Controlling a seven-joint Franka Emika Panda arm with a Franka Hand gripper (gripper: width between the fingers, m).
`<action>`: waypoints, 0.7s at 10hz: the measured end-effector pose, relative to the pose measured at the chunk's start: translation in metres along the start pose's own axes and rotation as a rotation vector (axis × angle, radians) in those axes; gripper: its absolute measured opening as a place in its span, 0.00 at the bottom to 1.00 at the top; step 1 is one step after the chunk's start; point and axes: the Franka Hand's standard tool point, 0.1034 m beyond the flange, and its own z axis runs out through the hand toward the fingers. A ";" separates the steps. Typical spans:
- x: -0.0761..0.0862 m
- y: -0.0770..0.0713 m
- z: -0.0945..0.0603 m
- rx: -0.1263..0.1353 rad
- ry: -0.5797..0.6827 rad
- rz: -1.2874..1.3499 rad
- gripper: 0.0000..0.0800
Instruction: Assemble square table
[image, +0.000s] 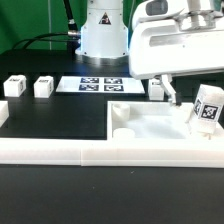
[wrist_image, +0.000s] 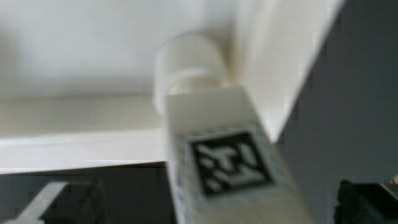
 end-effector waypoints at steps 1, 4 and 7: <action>-0.003 0.003 0.005 0.000 -0.056 0.015 0.81; -0.006 -0.001 0.008 0.017 -0.265 0.036 0.81; -0.018 -0.003 0.003 0.033 -0.530 0.073 0.81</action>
Offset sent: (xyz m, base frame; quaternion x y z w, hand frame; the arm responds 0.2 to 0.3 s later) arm 0.0024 -0.0025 -0.0065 -0.0044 -0.1236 0.0046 0.9923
